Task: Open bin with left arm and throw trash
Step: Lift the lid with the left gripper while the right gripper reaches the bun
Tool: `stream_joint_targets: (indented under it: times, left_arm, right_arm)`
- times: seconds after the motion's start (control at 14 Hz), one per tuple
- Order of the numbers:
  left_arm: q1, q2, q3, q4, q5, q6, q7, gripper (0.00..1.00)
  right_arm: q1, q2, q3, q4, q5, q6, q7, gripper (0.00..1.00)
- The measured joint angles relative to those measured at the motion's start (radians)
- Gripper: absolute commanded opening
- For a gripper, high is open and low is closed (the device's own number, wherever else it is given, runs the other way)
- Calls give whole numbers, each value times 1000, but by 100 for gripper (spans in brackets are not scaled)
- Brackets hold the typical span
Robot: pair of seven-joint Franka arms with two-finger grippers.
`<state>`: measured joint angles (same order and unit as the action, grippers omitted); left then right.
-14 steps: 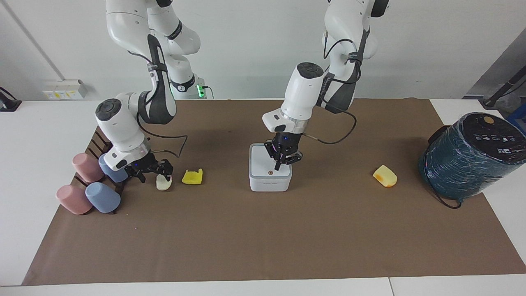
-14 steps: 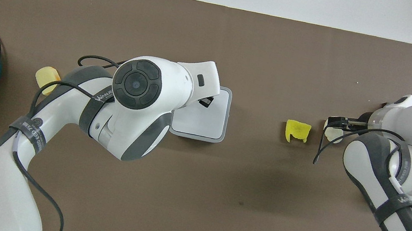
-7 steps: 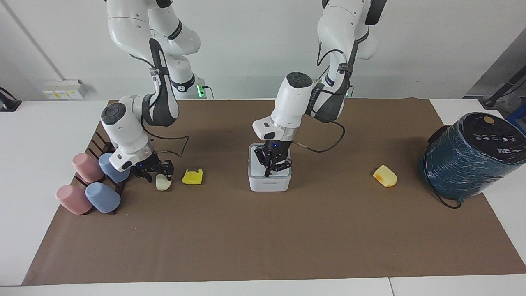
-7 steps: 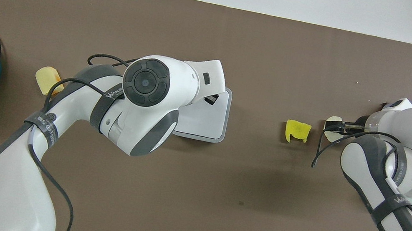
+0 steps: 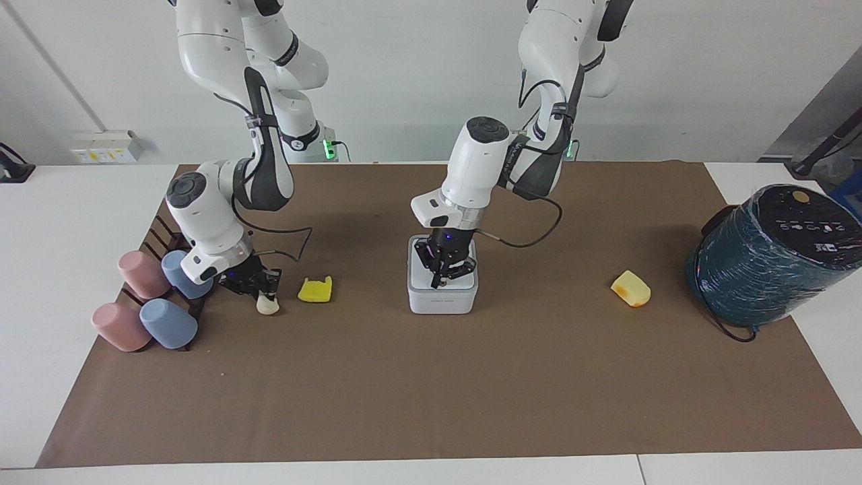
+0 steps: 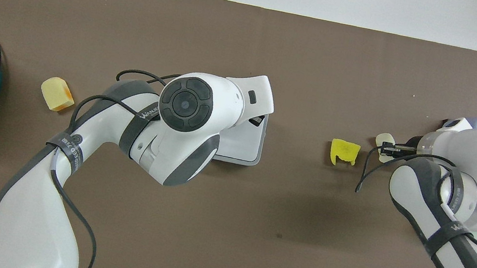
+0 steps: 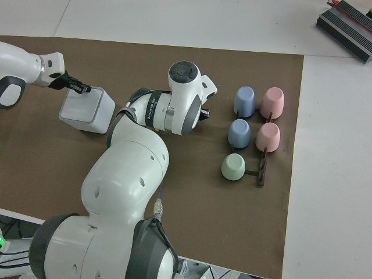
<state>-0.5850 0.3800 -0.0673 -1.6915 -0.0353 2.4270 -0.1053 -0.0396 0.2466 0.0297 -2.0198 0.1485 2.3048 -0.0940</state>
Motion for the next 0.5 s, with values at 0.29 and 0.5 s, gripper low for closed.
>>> stream_joint_targets:
  times: [0.29,0.5]
  left_arm:
    - [1,-70,4,16,-3,-171,-1,0]
    - [3,-165,10,17,-4,-330,-7,0]
  right_arm:
    - [1,-74,2,176,4,-314,67,0]
    - [2,-138,16,207,58,-414,125,0]
